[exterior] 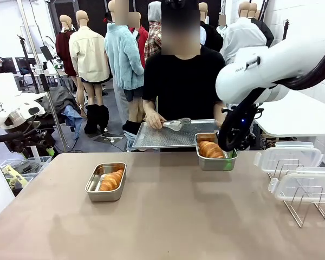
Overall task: Place the bread in airtight containers.
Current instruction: Once an object is inside an Airtight Container , place the container in the center of the table.
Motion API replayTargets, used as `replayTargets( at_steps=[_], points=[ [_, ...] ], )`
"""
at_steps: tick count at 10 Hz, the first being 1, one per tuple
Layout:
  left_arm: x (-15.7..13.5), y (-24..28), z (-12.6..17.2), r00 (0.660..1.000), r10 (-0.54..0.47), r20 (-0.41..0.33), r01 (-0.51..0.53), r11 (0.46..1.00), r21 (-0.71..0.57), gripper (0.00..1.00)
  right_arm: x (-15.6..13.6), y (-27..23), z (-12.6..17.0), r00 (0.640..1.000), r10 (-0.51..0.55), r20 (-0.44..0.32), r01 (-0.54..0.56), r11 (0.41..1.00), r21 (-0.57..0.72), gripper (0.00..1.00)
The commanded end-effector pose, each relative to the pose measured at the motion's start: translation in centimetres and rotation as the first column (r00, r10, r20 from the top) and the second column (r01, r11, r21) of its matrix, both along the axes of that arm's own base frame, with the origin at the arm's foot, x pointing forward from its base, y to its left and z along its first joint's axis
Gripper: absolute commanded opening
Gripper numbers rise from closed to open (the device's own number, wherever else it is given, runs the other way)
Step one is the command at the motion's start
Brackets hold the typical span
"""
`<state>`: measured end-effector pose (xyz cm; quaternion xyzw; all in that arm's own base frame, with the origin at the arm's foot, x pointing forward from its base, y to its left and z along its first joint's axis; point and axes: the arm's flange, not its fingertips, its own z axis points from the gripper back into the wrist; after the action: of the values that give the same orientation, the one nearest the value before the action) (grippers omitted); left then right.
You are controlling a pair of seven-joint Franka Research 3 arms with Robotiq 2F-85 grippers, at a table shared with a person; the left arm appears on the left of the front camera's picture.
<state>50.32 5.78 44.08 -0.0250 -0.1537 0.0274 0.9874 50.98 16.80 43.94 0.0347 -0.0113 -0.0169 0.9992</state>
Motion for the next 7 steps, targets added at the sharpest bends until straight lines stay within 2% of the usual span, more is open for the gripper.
replayTargets(
  at_steps=[1, 3, 5, 7],
  points=[
    [0.1, 0.0, 0.3, 1.000, 0.019, -0.013, -0.019, 1.000, 0.018, 1.00, 1.2, 1.5, -3.4, 0.999, -0.030, 0.023, 0.030, 0.999, -0.030, 0.00],
    [0.1, 0.0, 0.3, 1.000, 0.019, -0.013, -0.019, 1.000, 0.018, 1.00, 2.9, 2.6, -7.1, 0.994, -0.089, 0.063, 0.094, 0.992, -0.089, 0.00],
    [0.1, 0.0, 0.3, 1.000, 0.019, -0.013, -0.019, 1.000, 0.018, 1.00, 4.3, 2.9, -10.0, 0.996, -0.087, 0.025, 0.089, 0.991, -0.104, 0.00],
    [0.1, 0.0, 0.3, 1.000, 0.019, -0.013, -0.019, 1.000, 0.018, 1.00, 4.5, 3.2, -11.2, 0.997, -0.073, 0.008, 0.074, 0.992, -0.099, 0.00]
  ],
)
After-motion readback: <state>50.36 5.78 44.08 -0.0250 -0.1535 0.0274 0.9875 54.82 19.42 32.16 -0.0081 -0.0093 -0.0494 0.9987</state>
